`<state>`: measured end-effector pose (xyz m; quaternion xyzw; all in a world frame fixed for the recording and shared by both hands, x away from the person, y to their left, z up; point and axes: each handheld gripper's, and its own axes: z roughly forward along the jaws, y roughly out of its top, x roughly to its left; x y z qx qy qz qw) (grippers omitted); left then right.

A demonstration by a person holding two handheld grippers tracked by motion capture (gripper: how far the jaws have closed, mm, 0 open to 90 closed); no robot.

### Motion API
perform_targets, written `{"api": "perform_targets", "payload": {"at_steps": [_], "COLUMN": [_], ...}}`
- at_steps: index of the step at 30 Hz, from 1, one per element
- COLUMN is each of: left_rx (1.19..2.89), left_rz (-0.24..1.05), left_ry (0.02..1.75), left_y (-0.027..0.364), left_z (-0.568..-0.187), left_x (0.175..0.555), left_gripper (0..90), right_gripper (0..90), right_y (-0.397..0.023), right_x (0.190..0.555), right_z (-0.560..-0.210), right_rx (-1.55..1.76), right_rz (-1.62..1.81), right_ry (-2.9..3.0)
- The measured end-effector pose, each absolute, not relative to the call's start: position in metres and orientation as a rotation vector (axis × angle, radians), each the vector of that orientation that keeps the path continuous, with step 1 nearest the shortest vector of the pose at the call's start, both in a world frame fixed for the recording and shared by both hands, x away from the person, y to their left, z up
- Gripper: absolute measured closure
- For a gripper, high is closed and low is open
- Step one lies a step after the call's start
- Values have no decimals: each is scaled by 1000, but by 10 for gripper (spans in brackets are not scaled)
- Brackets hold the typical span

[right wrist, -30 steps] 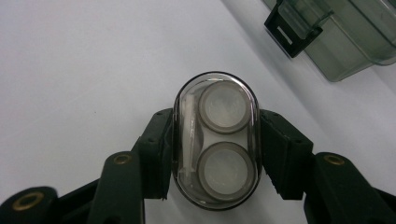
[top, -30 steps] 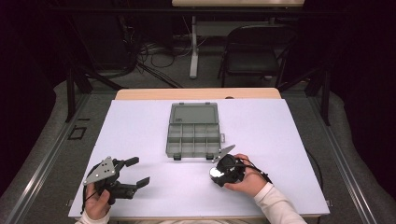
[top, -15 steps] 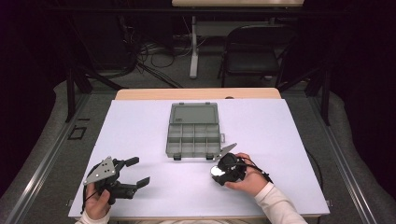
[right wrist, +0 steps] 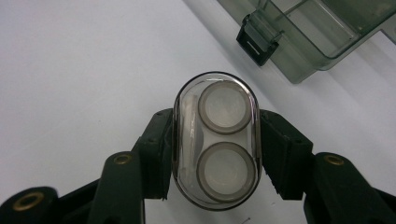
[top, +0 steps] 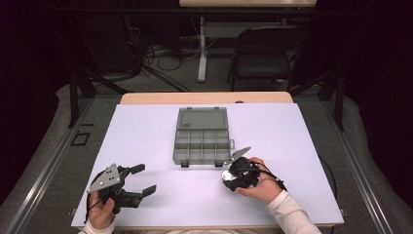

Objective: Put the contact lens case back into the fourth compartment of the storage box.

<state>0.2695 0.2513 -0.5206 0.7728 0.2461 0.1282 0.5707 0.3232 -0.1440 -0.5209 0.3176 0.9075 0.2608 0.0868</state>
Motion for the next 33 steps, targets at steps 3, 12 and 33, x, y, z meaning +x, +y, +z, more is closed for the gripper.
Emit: {"api": "perform_targets", "payload": {"at_steps": [3,12,33], "left_rx": [1814,1812,1813], "left_rz": [304,301,307], "left_ry": [579,579,587], "left_y": [251,251,250], "left_z": [-521,-521,-521], "left_x": [269,270,270], "left_gripper": [160,160,160], "right_gripper": [483,483,483], "right_y": [-145,-147,-152], "right_x": [324,325,329], "right_z": [-520,-518,-506], "right_rx": [949,967,1066], "right_rz": [781,808,983], "right_ry": [2700,2665,2488]}}
